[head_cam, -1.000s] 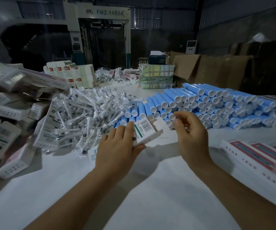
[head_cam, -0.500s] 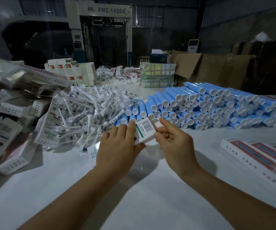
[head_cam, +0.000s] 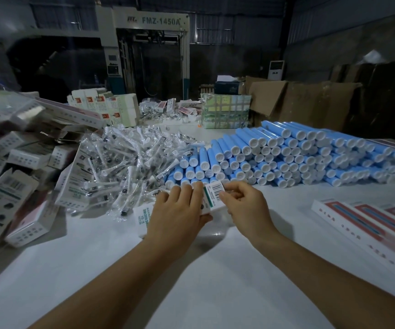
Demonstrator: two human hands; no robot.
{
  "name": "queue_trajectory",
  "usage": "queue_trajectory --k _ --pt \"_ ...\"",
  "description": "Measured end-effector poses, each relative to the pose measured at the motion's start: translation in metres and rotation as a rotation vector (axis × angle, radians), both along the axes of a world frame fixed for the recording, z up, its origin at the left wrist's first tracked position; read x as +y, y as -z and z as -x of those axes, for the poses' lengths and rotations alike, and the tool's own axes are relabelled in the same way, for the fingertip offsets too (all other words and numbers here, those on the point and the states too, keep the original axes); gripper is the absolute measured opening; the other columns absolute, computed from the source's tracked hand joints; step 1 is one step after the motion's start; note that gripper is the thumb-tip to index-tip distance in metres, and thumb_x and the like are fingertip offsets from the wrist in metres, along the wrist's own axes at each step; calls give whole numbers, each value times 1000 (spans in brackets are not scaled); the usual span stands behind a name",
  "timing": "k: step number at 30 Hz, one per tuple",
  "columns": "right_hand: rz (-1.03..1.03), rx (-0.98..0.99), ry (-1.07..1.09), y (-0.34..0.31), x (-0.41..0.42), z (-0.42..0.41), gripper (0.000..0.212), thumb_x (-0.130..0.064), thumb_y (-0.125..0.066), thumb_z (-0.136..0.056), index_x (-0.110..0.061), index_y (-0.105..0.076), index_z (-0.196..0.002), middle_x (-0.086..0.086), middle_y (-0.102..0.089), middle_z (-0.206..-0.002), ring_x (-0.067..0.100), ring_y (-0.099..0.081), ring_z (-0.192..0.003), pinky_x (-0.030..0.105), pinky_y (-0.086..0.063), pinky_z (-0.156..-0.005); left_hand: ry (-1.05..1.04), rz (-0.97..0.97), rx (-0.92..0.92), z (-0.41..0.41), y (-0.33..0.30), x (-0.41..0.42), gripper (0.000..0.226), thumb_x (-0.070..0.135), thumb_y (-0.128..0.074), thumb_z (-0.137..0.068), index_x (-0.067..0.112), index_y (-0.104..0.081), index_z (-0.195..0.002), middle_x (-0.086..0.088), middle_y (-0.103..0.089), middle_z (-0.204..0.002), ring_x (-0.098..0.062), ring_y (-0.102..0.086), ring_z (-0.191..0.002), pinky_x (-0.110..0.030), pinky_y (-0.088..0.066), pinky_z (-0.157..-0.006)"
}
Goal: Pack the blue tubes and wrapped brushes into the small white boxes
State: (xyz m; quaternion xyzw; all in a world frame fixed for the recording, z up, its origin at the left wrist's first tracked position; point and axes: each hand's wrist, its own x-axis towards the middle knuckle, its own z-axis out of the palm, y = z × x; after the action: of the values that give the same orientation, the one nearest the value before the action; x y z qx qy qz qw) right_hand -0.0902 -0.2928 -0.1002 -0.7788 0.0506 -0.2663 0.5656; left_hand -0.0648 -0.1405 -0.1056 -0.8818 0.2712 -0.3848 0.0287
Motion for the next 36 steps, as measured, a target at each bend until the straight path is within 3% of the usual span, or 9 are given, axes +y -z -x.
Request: queue_trajectory --k 8,14,16,19,22,27,30,32,36 --pt "150 -30 24 -1 2 -1 11 -10 -57 -93 -15 -67 -90 5 -57 -99 12 -61 -86 10 -48 -66 -18 -5 -49 1 1 -1 71 55 -75 -69 3 -65 -116 -10 -67 -92 -26 -62 -75 -35 -49 -61" --pt "251 -123 168 -7 -6 2 38 -28 -66 -87 -17 -60 -123 -2 -55 -104 15 -58 -93 33 -52 -81 7 103 41 1 -2 0 71 52 -72 -73 2 -60 -122 -11 -66 -96 -30 -63 -82 -39 -49 -65" --pt "-17 -103 245 -12 -14 -1 51 -34 -67 -85 -23 -49 -131 1 -52 -116 17 -54 -100 33 -48 -85 -2 148 76 0 -4 1 69 54 -57 -82 3 -55 -128 -12 -64 -105 -31 -61 -89 -40 -48 -69" --pt "-825 134 -211 -15 -9 -3 53 -41 -67 -75 -15 -56 -120 15 -64 -121 26 -63 -104 45 -50 -89 8 167 72 1 -5 0 72 57 -40 -85 3 -55 -128 -12 -64 -104 -31 -60 -87 -40 -47 -67" --pt "-1045 130 -492 -13 -3 0 40 -29 -65 -71 -6 -63 -103 18 -72 -98 28 -71 -88 43 -59 -74 29 139 49 2 -2 -3 72 58 -36 -86 2 -56 -127 -10 -64 -100 -28 -60 -85 -39 -47 -66" --pt "-665 -6 -324 -8 4 0 21 3 -58 -86 -9 -63 -103 12 -71 -94 20 -71 -83 30 -58 -68 44 99 -28 3 1 -7 69 51 -66 -77 -1 -61 -121 -13 -66 -94 -29 -62 -79 -38 -50 -62" --pt "-75 -66 -80 -3 6 4 19 -7 -53 -94 -22 -62 -100 -4 -68 -90 6 -69 -79 16 -53 -64 58 93 -66 5 1 -7 68 52 -59 -80 -2 -60 -122 -13 -66 -95 -28 -62 -79 -38 -50 -62" --pt "274 -95 -12 2 7 6 28 -13 -47 -98 -17 -56 -124 -2 -64 -101 2 -64 -80 7 -47 -63 47 88 -67 7 1 -7 68 52 -57 -82 -2 -59 -123 -13 -66 -97 -28 -62 -81 -38 -50 -63" --pt "545 -58 59 6 6 8 47 -23 -38 -101 -11 -33 -146 9 -59 -125 12 -55 -96 6 -41 -69 -5 27 -47 10 1 -10 70 56 -61 -84 0 -57 -127 -11 -65 -102 -27 -62 -87 -36 -51 -67"
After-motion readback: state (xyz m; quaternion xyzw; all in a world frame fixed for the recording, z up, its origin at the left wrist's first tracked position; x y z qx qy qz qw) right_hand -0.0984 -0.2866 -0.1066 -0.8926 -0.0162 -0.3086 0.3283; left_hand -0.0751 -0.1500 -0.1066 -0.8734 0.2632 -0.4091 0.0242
